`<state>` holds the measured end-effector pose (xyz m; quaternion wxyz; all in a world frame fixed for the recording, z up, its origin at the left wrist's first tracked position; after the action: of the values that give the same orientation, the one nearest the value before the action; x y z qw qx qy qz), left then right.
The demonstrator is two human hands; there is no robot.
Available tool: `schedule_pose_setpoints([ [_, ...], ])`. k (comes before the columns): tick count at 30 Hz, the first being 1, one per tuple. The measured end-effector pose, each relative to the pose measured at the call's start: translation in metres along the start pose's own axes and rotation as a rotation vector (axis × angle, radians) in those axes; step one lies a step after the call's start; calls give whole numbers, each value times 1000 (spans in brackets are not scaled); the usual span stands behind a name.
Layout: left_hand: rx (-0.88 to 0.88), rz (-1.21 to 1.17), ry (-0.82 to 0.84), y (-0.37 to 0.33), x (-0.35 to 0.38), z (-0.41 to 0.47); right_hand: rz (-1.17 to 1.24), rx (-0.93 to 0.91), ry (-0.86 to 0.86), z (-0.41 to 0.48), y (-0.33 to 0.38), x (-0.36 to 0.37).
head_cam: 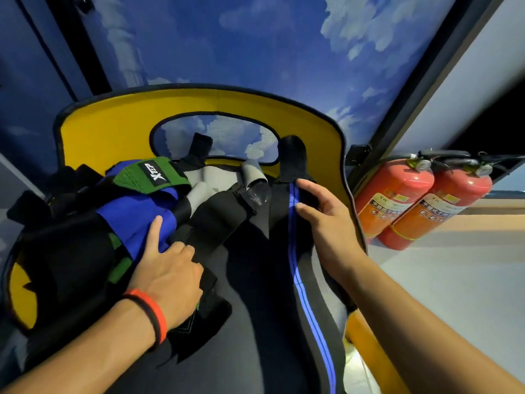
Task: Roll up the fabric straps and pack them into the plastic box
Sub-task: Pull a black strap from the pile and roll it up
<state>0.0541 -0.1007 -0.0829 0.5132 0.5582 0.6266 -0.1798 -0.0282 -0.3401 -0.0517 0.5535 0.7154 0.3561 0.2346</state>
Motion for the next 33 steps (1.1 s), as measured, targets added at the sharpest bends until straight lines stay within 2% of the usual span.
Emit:
schedule_pose_setpoints([
  [3,8,2,2,-4,0,-2,-193,66,10,25,-23,3],
  [8,10,-15,-14,0,-1,-1,-433,137,-84,44,-57,-4],
  [10,11,-16,-20,-1,-1,0,-624,18,-140,43,-64,-6],
  [13,12,-22,-22,-2,0,0,-1079,-206,-323,34,-66,-8],
  [14,13,-19,-22,-2,-1,0,-1213,-296,-331,30,-66,-5],
  [16,19,-13,-24,-3,-2,-1,-1415,-370,-203,24,-67,3],
  [18,27,-14,-26,-3,-2,-1,-1519,-250,-61,22,-76,5],
  [21,51,-24,-44,-4,-3,-4,-1579,-162,-19,18,-84,3],
  [24,105,-73,-85,-6,-3,-9,-1550,-121,-66,19,-82,3],
  [27,178,-165,-200,-8,-2,-15,-1555,-92,-107,25,-75,6],
  [30,228,-247,-318,-5,-8,-24,-1526,-151,-151,21,-59,16],
  [33,220,-273,-492,9,-18,-35,-1300,-293,-199,8,-31,37],
])
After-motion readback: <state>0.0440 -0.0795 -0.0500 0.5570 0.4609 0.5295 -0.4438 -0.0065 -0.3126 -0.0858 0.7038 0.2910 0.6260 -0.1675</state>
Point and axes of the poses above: each hand's wrist, its own z-axis towards the middle knuckle, its own x-axis out of the palm, y = z × x, the point moved 4 cm from there along z, towards the middle knuckle, and after that the axes turned 14 degrees about x, right-handed, at the moved point
